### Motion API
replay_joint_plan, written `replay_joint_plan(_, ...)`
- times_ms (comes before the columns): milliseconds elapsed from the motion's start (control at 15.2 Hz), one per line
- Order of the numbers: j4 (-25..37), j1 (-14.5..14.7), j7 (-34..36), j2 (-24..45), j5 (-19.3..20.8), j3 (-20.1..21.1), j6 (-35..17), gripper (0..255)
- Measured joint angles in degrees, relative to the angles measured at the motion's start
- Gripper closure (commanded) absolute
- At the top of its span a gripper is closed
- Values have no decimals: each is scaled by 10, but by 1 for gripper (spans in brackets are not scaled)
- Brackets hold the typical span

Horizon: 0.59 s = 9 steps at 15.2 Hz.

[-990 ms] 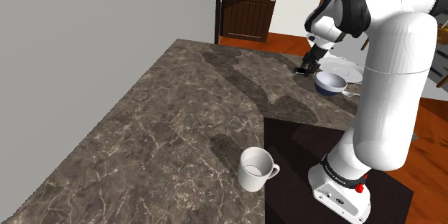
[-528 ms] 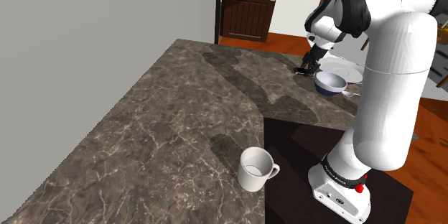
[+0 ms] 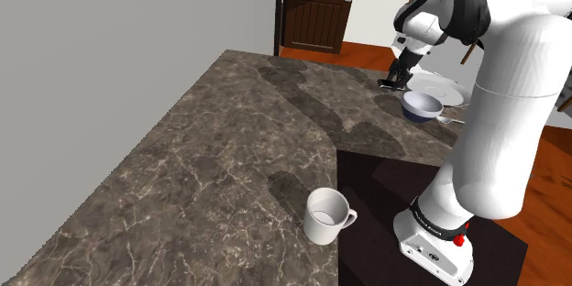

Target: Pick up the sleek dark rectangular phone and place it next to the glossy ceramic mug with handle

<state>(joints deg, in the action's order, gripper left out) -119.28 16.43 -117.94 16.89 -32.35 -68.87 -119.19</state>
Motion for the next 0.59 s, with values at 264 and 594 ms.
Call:
replay_joint_plan(264,13,25,25,-26,32,-25,19,255)
replay_joint_plan(594,29,55,56,-58,70,-53,41,255)
